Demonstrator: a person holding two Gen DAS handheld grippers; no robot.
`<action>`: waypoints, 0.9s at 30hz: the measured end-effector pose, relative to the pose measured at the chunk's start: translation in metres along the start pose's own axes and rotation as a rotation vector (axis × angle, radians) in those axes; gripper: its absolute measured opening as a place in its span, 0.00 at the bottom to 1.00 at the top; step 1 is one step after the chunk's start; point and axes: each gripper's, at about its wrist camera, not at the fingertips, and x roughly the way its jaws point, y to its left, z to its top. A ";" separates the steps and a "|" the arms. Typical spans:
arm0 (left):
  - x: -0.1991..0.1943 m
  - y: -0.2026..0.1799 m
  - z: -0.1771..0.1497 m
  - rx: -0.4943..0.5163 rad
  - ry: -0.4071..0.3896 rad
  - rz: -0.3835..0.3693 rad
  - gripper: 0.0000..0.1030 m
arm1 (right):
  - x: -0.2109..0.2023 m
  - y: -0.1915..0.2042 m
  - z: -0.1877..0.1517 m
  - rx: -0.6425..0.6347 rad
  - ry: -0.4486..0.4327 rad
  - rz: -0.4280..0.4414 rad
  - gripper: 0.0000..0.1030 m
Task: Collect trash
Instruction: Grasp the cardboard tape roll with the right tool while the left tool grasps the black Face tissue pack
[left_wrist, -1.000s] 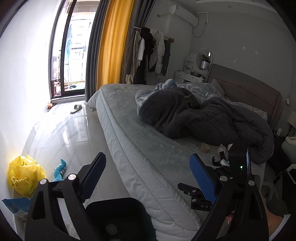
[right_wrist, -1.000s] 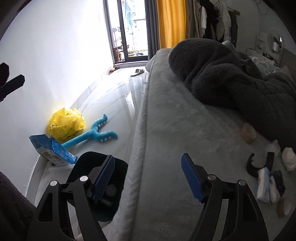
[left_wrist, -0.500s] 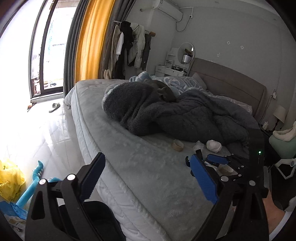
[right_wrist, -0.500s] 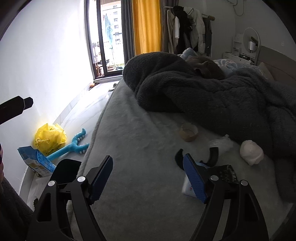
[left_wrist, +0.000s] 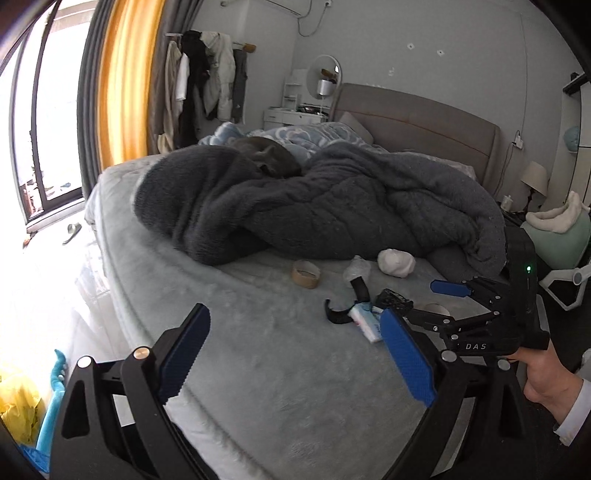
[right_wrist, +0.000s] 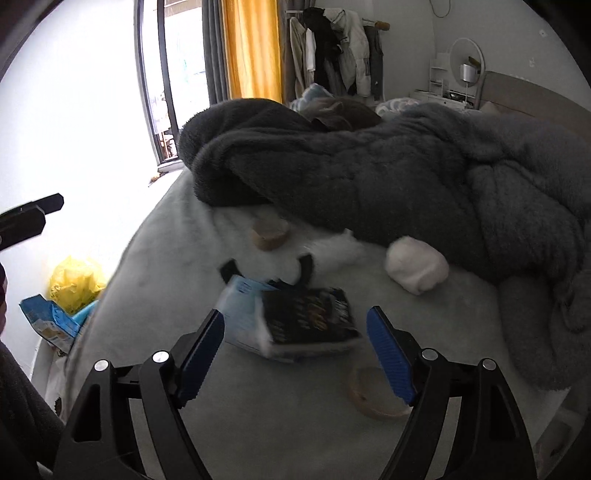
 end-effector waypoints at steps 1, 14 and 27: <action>0.007 -0.005 0.001 0.010 0.009 -0.011 0.92 | 0.001 -0.006 -0.004 -0.004 0.004 -0.006 0.78; 0.094 -0.065 0.017 0.125 0.134 -0.182 0.92 | 0.003 -0.068 -0.038 0.035 0.000 0.103 0.79; 0.148 -0.096 0.006 0.223 0.275 -0.256 0.92 | 0.027 -0.074 -0.043 -0.031 0.038 0.208 0.46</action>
